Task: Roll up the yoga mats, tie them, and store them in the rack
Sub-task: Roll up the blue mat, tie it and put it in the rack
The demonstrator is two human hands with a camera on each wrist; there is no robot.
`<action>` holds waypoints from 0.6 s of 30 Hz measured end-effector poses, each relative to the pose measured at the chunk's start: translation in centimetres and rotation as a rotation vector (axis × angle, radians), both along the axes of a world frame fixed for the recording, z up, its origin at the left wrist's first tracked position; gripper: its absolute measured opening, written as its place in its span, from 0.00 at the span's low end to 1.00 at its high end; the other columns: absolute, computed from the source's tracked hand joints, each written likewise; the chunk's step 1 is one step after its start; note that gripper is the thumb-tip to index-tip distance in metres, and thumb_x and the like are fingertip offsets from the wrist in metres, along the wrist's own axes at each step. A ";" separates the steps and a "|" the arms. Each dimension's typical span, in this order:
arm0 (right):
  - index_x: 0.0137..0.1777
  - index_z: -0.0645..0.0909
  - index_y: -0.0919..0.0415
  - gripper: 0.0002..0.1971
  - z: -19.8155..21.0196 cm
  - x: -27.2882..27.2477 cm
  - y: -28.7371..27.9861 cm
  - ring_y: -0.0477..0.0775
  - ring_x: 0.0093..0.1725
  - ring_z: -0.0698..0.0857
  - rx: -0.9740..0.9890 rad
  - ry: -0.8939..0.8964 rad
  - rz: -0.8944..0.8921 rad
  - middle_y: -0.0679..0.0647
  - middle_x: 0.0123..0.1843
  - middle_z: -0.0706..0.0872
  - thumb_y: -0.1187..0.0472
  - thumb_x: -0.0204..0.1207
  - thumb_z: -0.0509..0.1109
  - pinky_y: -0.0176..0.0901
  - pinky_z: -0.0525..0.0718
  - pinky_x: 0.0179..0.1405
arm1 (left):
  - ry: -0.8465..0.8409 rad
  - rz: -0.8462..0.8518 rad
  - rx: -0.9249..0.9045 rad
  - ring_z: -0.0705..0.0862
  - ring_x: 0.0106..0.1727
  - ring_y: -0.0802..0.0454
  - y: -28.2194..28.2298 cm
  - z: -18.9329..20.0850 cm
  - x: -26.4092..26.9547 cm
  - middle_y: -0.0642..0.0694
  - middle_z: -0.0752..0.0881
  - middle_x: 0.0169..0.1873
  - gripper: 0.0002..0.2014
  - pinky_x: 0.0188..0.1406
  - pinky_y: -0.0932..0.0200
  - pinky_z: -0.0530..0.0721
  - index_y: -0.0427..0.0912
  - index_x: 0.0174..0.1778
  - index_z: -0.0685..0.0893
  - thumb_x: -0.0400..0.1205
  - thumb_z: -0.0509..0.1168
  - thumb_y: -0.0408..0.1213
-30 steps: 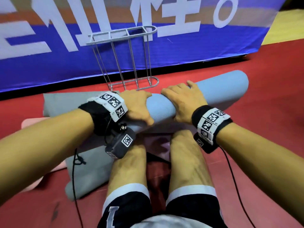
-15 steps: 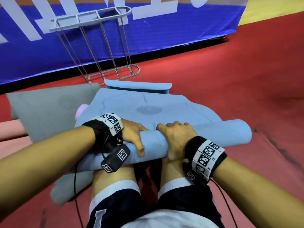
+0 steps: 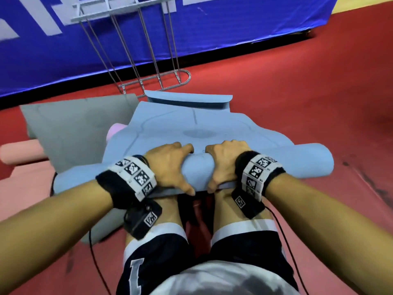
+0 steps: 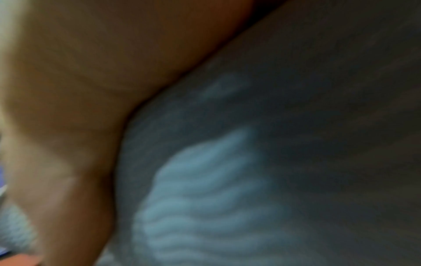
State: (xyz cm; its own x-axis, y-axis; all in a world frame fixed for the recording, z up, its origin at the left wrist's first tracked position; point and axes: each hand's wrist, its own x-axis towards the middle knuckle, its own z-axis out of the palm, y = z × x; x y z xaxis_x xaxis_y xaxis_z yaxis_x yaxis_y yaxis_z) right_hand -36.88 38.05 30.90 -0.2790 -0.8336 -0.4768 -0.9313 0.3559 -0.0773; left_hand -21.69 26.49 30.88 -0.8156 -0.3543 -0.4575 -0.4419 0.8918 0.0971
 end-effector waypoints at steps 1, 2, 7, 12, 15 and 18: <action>0.52 0.78 0.44 0.40 0.0 -0.2 -0.5 0.53 0.40 0.83 0.025 -0.015 0.003 0.43 0.37 0.82 0.27 0.40 0.81 0.45 0.80 0.42 | -0.004 -0.014 -0.067 0.82 0.56 0.45 0.9 -0.4 0.5 0.50 0.77 0.57 0.53 0.57 0.47 0.81 0.55 0.72 0.66 0.54 0.78 0.74; 0.51 0.79 0.44 0.39 -0.1 -0.2 -1.0 0.51 0.40 0.84 0.047 -0.031 0.003 0.42 0.38 0.84 0.27 0.39 0.81 0.45 0.80 0.42 | -0.008 -0.019 -0.123 0.82 0.57 0.44 1.4 -1.0 1.0 0.49 0.77 0.58 0.54 0.57 0.46 0.80 0.55 0.73 0.64 0.55 0.78 0.73; 0.48 0.81 0.44 0.38 -0.6 -0.5 -2.0 0.49 0.41 0.86 0.077 -0.085 -0.015 0.42 0.40 0.86 0.28 0.36 0.81 0.44 0.84 0.41 | 0.041 -0.010 -0.109 0.86 0.51 0.44 0.2 -1.6 0.6 0.52 0.83 0.52 0.46 0.48 0.49 0.84 0.57 0.67 0.68 0.55 0.77 0.68; 0.55 0.81 0.42 0.37 -0.6 -0.7 -1.1 0.53 0.47 0.87 -0.101 -0.116 -0.043 0.42 0.45 0.87 0.32 0.44 0.81 0.46 0.83 0.46 | 0.009 0.009 0.016 0.85 0.45 0.51 -2.1 -1.4 -0.4 0.60 0.86 0.43 0.42 0.47 0.52 0.84 0.65 0.60 0.73 0.50 0.78 0.69; 0.71 0.75 0.42 0.49 -1.7 -0.3 0.3 0.55 0.62 0.84 -0.219 -0.038 0.034 0.44 0.64 0.84 0.29 0.46 0.82 0.51 0.81 0.62 | 0.014 0.061 0.124 0.86 0.46 0.55 -3.6 -1.7 -0.9 0.61 0.87 0.44 0.41 0.52 0.52 0.86 0.64 0.60 0.76 0.51 0.81 0.66; 0.76 0.67 0.49 0.56 -3.1 0.6 0.9 0.59 0.66 0.81 -0.204 0.150 0.076 0.49 0.69 0.80 0.32 0.46 0.84 0.59 0.75 0.70 | -0.014 0.097 0.214 0.87 0.47 0.58 -4.3 -2.0 -1.6 0.61 0.88 0.44 0.40 0.54 0.51 0.87 0.64 0.58 0.78 0.50 0.82 0.64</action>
